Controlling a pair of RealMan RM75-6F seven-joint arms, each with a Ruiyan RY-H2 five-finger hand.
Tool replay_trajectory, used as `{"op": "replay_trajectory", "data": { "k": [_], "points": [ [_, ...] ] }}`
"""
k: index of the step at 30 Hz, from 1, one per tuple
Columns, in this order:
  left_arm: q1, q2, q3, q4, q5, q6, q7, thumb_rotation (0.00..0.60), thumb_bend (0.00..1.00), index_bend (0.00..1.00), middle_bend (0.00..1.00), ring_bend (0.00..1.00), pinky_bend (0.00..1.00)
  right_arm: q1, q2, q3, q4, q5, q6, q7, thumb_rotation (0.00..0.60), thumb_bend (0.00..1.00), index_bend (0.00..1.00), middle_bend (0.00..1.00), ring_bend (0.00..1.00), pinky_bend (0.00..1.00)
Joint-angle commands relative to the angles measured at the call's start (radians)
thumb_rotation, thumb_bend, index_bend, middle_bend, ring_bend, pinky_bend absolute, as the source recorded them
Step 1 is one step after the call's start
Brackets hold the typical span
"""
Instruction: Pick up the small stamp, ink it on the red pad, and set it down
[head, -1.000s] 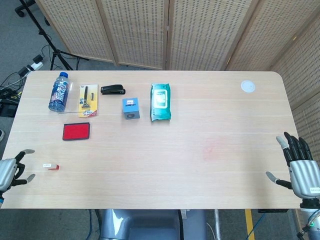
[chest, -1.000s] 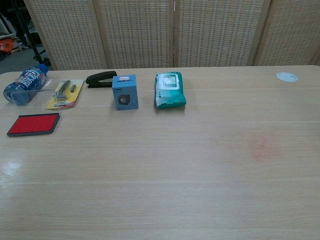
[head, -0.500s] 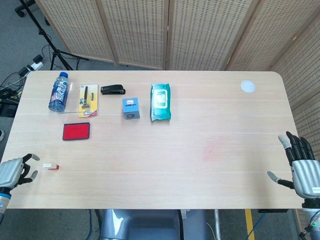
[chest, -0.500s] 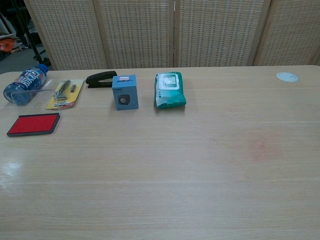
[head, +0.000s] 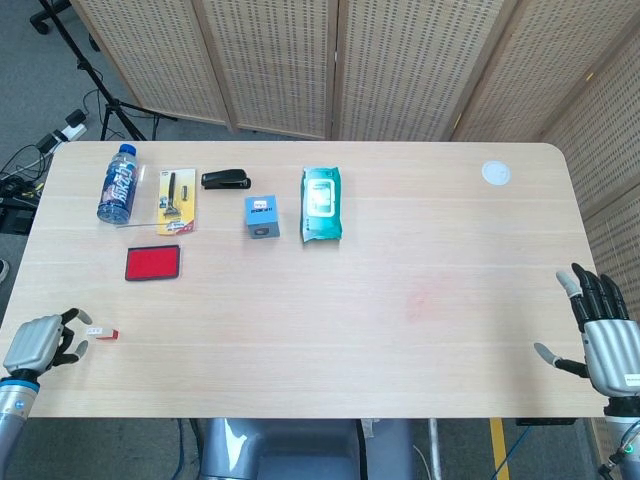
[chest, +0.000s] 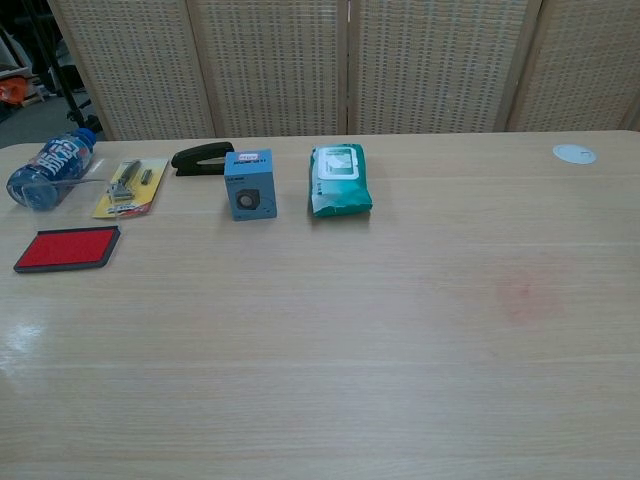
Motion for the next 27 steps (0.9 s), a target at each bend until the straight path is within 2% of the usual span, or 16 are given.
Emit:
{"op": "replay_trajectory", "data": {
  "k": [1, 12, 27],
  "points": [
    [-0.007, -0.011, -0.002, 0.008, -0.013, -0.013, 0.017, 0.6, 0.36, 0.43, 0.98, 1.0, 1.0, 0.0, 0.001, 0.0, 0.0, 0.0, 0.0, 0.002, 0.6, 0.0, 0.0, 0.0, 0.0, 0.0],
    [-0.023, -0.043, -0.015, 0.032, -0.05, -0.035, 0.052, 0.6, 0.37, 0.44, 0.98, 1.0, 1.0, 0.001, 0.002, 0.0, 0.001, 0.002, -0.004, 0.006, 0.6, 0.0, 0.0, 0.0, 0.0, 0.0],
    [-0.028, -0.057, -0.013, 0.043, -0.044, -0.038, 0.058, 0.6, 0.37, 0.49, 0.98, 1.0, 1.0, 0.002, 0.001, 0.0, 0.002, 0.006, -0.008, 0.006, 0.6, 0.0, 0.0, 0.0, 0.0, 0.0]
  ]
}}
